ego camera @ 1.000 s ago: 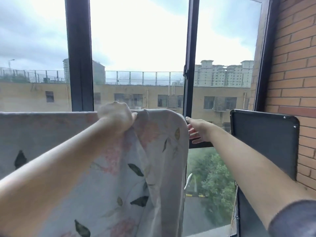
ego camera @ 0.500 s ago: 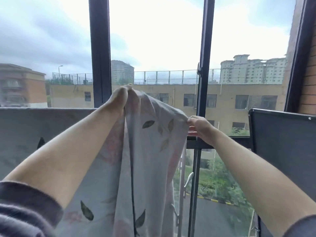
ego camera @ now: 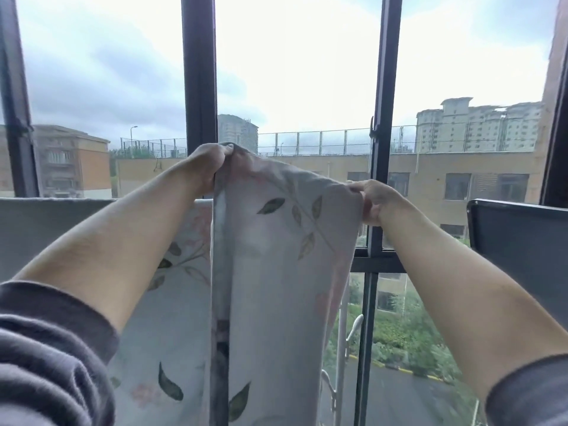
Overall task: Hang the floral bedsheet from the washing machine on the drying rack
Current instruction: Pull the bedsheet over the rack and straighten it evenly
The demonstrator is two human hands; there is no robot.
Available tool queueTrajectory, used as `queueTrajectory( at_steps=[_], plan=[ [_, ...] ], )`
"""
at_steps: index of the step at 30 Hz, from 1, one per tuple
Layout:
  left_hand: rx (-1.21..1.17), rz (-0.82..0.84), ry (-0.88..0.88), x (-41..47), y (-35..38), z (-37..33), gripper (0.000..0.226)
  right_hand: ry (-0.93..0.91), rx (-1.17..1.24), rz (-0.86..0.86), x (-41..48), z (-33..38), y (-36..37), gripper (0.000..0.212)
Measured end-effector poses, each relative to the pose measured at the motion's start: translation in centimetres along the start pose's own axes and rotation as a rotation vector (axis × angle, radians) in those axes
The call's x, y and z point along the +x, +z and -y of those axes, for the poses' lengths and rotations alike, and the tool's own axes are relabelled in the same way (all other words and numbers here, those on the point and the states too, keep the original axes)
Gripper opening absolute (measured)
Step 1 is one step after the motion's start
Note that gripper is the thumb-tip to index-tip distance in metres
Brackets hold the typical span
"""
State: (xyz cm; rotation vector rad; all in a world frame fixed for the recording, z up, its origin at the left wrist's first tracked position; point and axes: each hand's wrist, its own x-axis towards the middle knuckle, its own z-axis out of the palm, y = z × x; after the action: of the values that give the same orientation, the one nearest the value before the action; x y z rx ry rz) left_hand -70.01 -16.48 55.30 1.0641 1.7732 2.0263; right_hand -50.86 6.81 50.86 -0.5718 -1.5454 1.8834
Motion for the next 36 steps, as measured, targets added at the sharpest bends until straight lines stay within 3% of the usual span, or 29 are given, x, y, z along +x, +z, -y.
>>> queueTrajectory(
  at_steps=[4,8,10,12,16,18,21,25,30,33,36],
  plan=[
    [0.056,-0.046,0.037,0.8,-0.1,-0.1,0.021,-0.211,0.024,-0.191,0.7,2.7,0.6,0.006],
    [0.247,-0.097,-0.135,0.6,-1.7,2.8,0.019,-0.057,-0.386,-0.233,1.1,1.1,0.9,0.024],
    [0.337,-0.051,-0.270,0.7,-2.5,4.9,0.030,-0.033,-0.494,-0.263,1.5,-0.3,0.8,0.021],
    [0.311,-0.028,-0.293,0.4,-2.2,5.9,0.022,-0.041,-0.550,-0.285,1.5,-1.0,0.8,0.013],
    [0.164,-0.206,-0.155,0.4,-1.1,6.2,0.008,-0.104,-0.443,-0.290,1.3,-0.7,0.9,0.021],
    [0.027,-0.323,-0.061,0.4,-1.3,6.2,0.014,-0.140,-0.306,-0.269,1.3,-0.3,1.1,0.023],
    [-0.009,-0.407,-0.063,0.1,-2.6,6.4,0.012,-0.122,-0.259,-0.211,1.2,-0.1,1.9,0.018],
    [0.160,-0.320,-0.226,-0.6,-3.9,7.3,0.019,-0.034,-0.393,-0.258,0.4,-1.5,2.4,0.010],
    [0.257,-0.260,-0.237,-0.8,-4.0,7.7,0.035,0.139,-0.277,-0.247,-0.1,-5.2,1.3,0.037],
    [0.223,-0.231,-0.207,-1.2,-3.4,7.5,0.023,0.224,-0.226,-0.121,-0.1,-5.6,0.6,0.045],
    [0.150,-0.221,-0.142,-1.3,-2.9,7.2,0.014,0.136,-0.308,-0.034,-0.8,-4.4,1.1,0.023]
  ],
)
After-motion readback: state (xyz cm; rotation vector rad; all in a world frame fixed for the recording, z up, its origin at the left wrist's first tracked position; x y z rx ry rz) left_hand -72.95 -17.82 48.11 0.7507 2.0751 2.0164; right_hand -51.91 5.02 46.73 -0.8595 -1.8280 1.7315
